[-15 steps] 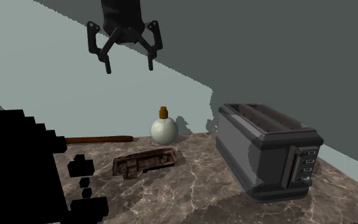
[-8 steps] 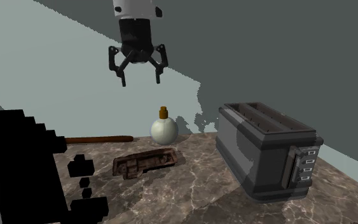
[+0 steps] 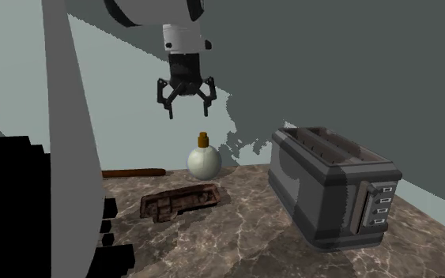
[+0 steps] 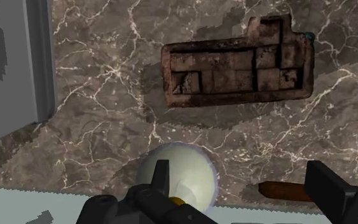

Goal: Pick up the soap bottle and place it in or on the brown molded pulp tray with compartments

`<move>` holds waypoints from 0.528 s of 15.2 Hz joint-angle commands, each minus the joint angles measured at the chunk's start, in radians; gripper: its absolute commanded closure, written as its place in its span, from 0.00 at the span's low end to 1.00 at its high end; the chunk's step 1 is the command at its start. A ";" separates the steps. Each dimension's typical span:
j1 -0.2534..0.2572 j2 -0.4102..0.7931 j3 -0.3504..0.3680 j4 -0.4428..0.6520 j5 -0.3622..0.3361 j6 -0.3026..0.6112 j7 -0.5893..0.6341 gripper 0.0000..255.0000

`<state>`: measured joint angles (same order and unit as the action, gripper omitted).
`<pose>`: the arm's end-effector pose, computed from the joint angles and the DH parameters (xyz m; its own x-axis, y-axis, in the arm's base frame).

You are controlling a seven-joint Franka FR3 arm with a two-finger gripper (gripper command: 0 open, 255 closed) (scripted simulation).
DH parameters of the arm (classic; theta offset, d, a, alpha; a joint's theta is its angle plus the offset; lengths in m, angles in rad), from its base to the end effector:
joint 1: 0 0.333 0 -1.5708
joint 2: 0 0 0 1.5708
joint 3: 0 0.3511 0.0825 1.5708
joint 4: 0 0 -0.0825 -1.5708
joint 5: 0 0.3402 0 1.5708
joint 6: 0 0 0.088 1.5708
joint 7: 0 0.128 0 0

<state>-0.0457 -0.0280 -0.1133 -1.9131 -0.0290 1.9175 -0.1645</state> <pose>0.5068 -0.0845 0.5344 0.9995 0.0153 0.0277 0.0145 -0.9995 0.0293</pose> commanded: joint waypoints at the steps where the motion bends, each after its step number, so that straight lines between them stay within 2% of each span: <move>1: -0.004 0.083 -0.005 0.071 0.012 0.007 -0.004 0.00; 8: -0.035 0.371 -0.017 0.348 0.058 -0.001 -0.022 0.00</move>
<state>-0.0791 0.3011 -0.1311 -1.6084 0.0233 1.9208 -0.1896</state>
